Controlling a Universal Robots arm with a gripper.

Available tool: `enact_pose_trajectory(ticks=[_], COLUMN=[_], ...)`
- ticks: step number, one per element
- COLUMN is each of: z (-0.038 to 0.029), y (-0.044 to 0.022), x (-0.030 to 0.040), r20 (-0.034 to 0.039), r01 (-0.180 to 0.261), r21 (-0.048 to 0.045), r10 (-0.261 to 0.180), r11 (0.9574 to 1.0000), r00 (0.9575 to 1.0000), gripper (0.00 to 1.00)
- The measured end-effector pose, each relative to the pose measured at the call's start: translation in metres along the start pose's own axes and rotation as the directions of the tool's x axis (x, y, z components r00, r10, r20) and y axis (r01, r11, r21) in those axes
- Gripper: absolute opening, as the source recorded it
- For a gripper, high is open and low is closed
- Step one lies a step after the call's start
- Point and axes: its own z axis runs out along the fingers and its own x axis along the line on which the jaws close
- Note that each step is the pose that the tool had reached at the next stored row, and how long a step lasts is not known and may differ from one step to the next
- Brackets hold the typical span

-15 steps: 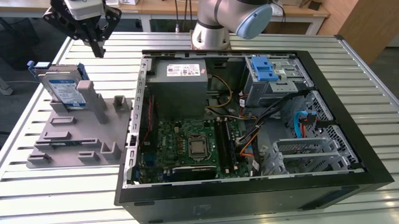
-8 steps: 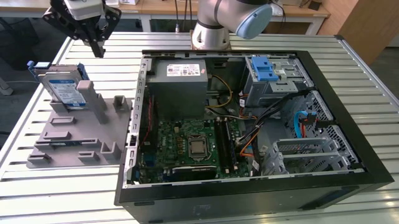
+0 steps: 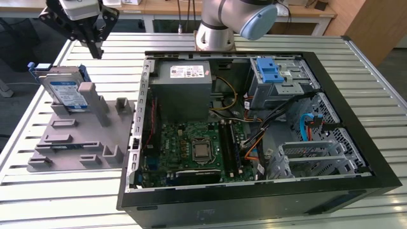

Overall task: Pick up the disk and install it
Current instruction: 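Reach for the disk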

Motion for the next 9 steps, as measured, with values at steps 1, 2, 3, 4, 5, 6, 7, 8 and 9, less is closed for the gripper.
enact_pose_trajectory(ticks=[1,2,3,4,5,6,7,8,9], z=[0.0000,0.0000,0.0001,0.0001,0.0002,0.0003,0.0004,0.0005,0.0005], y=[0.0001,0.0002,0.0003,0.0004,0.0006,0.0008,0.0010,0.0012,0.0014], x=[0.0009,0.0019,0.0030,0.0043,0.0057,0.0072,0.0086,0.0100,0.0114], r20=[-0.0001,-0.0001,-0.0001,-0.0001,-0.0001,-0.0001,-0.0001,-0.0001,-0.0001], r01=[0.000,0.000,0.000,0.000,0.000,0.000,0.000,0.000,0.000], r21=[0.0000,0.0000,0.0001,0.0001,0.0001,0.0000,0.0001,0.0000,0.0000], r10=[0.000,0.000,0.000,0.000,0.000,0.000,0.000,0.000,0.000], r11=[1.0000,1.0000,1.0000,1.0000,1.0000,1.0000,1.0000,1.0000,1.0000], r00=[1.0000,1.0000,1.0000,1.0000,1.0000,1.0000,1.0000,1.0000,1.0000], gripper=[0.11,0.11,0.11,0.11,0.11,0.11,0.11,0.11,0.11])
